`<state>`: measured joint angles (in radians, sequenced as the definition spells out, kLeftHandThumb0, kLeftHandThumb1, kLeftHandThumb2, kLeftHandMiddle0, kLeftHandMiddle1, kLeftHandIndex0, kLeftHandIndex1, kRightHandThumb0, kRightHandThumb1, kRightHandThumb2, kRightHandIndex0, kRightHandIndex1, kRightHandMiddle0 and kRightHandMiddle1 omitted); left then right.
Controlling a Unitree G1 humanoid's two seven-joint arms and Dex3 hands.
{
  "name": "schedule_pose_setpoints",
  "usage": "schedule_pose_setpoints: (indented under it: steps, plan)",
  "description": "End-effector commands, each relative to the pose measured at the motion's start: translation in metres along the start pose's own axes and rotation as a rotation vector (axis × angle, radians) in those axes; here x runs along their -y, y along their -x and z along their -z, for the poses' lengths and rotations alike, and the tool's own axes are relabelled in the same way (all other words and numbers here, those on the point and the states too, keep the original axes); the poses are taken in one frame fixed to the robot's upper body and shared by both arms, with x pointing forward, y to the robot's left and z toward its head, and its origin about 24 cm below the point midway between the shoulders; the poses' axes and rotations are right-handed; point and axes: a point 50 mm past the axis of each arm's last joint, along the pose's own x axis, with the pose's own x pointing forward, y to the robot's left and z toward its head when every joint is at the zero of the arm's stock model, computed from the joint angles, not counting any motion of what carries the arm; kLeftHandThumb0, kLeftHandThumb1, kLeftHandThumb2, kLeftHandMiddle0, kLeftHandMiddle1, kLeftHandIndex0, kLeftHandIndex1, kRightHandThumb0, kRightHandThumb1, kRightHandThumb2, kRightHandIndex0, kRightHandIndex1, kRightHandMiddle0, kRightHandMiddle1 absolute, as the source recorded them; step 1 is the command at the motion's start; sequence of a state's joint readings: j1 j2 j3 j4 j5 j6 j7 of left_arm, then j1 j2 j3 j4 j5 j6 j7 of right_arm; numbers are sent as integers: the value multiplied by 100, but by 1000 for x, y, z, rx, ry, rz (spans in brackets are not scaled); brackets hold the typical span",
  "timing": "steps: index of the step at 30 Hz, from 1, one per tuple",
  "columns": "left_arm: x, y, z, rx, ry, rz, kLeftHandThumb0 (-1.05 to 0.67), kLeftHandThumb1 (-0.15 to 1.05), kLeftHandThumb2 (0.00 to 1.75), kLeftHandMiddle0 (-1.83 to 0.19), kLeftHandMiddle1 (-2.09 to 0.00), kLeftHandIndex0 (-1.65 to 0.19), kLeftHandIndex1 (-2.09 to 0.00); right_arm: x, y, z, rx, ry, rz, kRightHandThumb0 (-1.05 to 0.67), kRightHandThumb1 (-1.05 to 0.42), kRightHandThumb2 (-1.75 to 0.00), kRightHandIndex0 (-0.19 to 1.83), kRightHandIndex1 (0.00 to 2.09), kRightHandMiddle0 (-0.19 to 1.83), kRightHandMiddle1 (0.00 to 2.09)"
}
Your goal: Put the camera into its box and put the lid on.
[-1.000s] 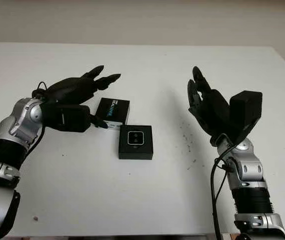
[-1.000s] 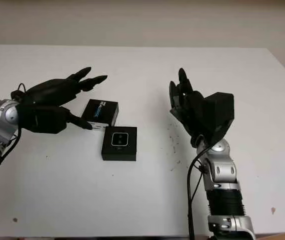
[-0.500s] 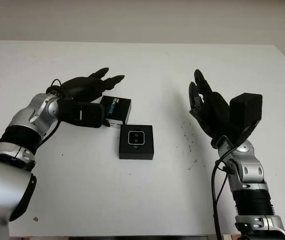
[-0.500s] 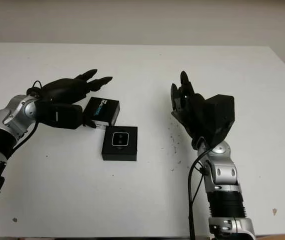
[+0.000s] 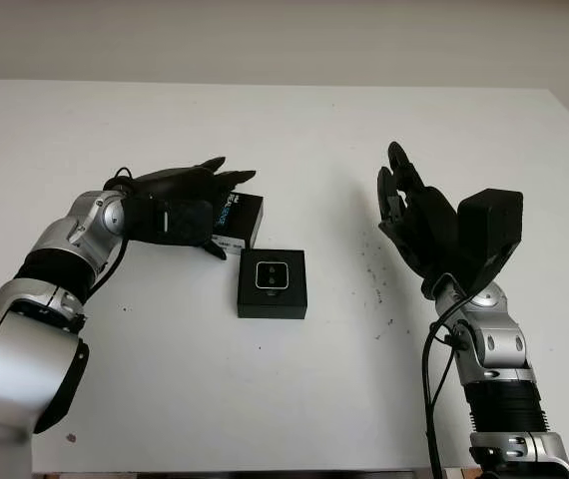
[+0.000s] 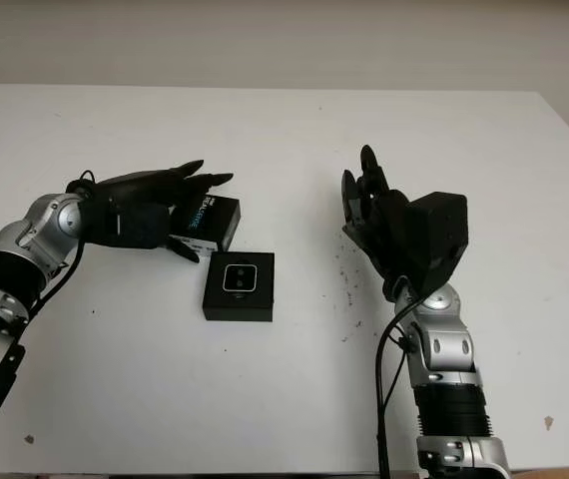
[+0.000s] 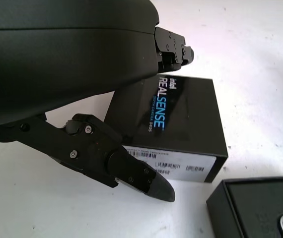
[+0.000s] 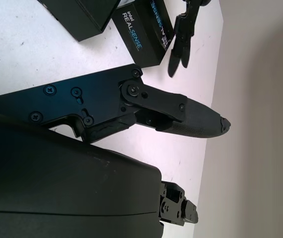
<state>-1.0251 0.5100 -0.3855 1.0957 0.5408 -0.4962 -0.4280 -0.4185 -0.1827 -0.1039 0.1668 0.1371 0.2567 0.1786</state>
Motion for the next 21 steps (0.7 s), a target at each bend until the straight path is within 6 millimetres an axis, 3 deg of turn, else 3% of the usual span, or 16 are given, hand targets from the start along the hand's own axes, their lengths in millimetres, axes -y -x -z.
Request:
schedule_pose_setpoints:
  steps: [1,8,12,15,19,21]
  plan:
    - [-14,0,-6,15,-11,-14,-40,83,6,-7,-8,-7,-10,0,1,0,1,-11,4,-66,-105,-64,-18,5,-17,6]
    - [-6,-3,-6,31,67,-3,-34,82,6,-19,-10,-17,-13,0,1,2,0,-5,6,-66,-105,-62,-18,5,-16,6]
    - [0,-3,-4,43,110,-44,-26,89,7,-39,-21,-31,-21,0,3,3,-4,-14,7,-65,-105,-62,-18,5,-17,5]
    - [1,-2,-2,43,101,-80,-20,97,6,-24,-85,-28,-53,0,4,4,-2,-18,4,-64,-105,-62,-18,5,-17,5]
    - [3,1,1,41,62,-214,-13,104,10,-28,-138,-25,-104,0,4,6,-7,-23,4,-64,-105,-61,-17,6,-16,6]
    - [3,1,3,31,58,-283,-13,105,11,-30,-149,-24,-111,-1,4,7,-8,-25,3,-65,-105,-61,-17,6,-16,5]
